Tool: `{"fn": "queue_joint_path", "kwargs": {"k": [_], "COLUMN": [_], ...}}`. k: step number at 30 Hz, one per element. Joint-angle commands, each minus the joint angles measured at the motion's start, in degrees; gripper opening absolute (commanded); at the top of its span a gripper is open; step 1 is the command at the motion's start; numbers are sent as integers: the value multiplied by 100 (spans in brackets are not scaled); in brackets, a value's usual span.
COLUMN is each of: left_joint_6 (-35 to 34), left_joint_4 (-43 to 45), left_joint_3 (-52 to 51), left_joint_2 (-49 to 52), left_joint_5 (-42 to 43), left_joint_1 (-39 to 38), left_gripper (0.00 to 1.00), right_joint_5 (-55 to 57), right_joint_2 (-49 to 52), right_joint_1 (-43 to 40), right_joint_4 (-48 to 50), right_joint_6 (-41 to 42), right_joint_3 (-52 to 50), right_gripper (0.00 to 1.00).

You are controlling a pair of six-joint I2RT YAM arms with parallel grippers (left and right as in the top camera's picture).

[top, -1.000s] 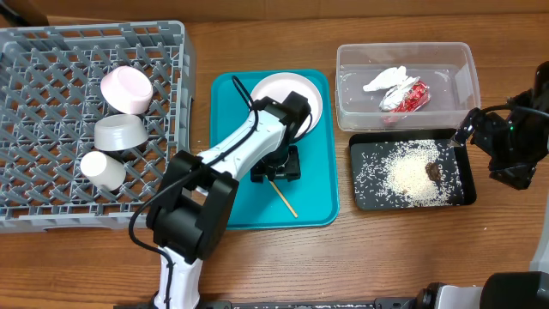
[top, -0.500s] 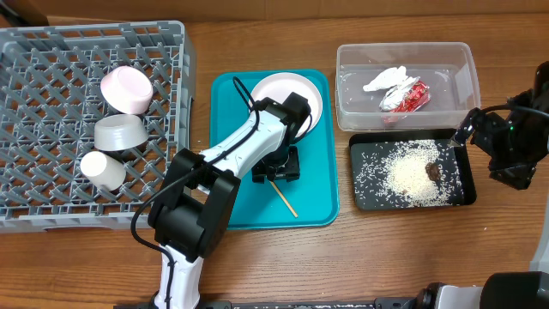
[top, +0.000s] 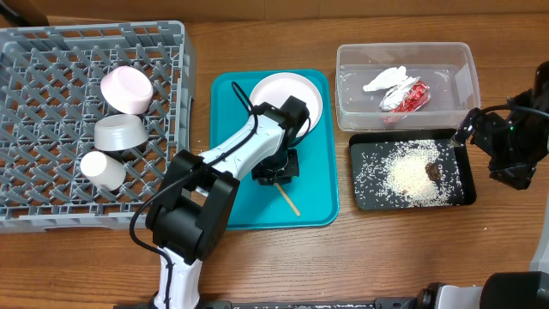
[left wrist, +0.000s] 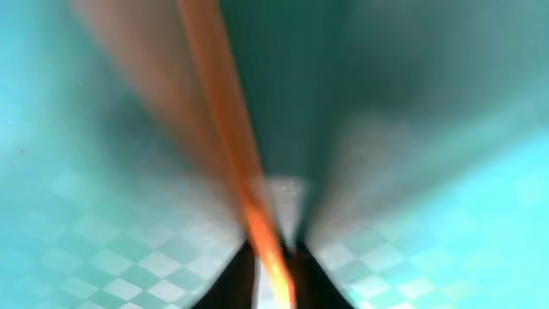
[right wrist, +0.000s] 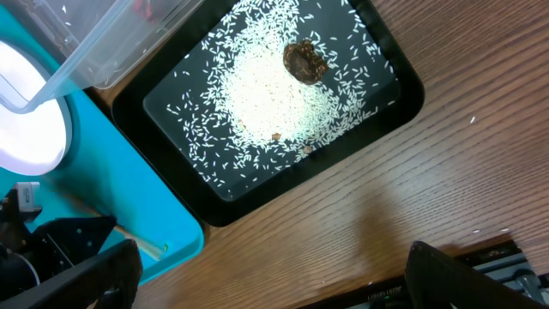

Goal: Sort waste into correct bins and load items into the dishwasher
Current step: 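Grasp the remaining chopstick on the teal tray with the left gripper, then carry the second chopstick left and drop it into the dish rack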

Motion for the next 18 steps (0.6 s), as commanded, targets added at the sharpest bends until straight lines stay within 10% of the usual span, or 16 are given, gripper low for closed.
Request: {"fn": "queue_joint_path", "kwargs": {"k": [1,18], "left_joint_6": [-37,1012], "left_joint_4": [7,-859], "left_joint_3": [-162,896], "left_joint_2": [142,-1700], "left_joint_5": [-153,-1032], "left_joint_1": [210,1410], "left_gripper": [4,4], "right_joint_5": [20,20], "right_joint_2": [-160,-160], "right_joint_1": [-11,-11], "right_joint_4": [24,31], "right_joint_6": [-7,-7], "right_joint_3": [74,74], "right_gripper": [100,100]}}
